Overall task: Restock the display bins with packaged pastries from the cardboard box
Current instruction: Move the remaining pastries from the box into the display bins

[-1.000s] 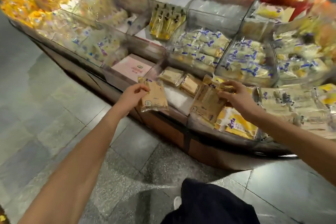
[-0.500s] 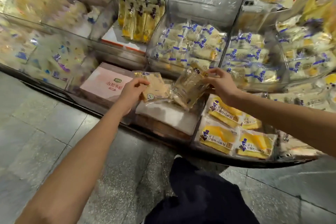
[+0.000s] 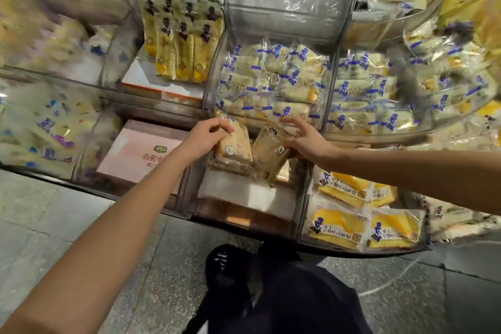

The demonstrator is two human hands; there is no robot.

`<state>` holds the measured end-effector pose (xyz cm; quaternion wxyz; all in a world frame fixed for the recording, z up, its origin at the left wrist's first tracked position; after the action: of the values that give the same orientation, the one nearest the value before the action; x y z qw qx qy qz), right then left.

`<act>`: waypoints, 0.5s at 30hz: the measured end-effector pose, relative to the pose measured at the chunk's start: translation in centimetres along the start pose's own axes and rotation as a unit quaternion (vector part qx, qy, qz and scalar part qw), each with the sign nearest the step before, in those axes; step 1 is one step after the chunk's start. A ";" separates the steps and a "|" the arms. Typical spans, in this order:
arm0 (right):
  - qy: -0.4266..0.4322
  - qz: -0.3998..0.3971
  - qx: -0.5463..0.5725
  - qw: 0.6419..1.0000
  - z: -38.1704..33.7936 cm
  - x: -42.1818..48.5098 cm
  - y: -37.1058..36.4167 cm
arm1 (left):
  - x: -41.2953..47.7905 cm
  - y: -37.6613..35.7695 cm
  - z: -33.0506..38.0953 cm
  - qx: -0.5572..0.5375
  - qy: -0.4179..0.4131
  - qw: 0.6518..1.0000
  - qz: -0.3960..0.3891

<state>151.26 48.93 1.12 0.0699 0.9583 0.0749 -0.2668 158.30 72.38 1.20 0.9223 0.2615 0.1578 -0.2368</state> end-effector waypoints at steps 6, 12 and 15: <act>0.005 0.112 0.039 0.993 1.9 -1.7 -0.6 | -0.2 1.2 -1.9 -0.080 0.015 0.997 0.007; 0.003 0.206 0.088 0.975 6.0 -4.6 -4.1 | -2.3 0.0 -4.8 -0.177 0.040 0.982 0.042; 0.005 0.245 0.113 0.963 8.3 -5.7 -6.1 | -4.5 -2.5 -6.9 -0.253 0.068 0.962 0.075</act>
<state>141.21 52.86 -3.52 0.0240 0.9504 -0.1920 -0.2434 152.12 75.93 -3.58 0.9606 0.0458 0.2547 -0.1014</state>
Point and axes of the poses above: each hand's wrist, its own x-axis towards the middle knuckle, its own y-axis out of the back of the hand, z = x × y, the point moved 4 cm from there along x, towards the middle knuckle, and after that the axes turned 4 degrees about -z, right-handed, at the moved point
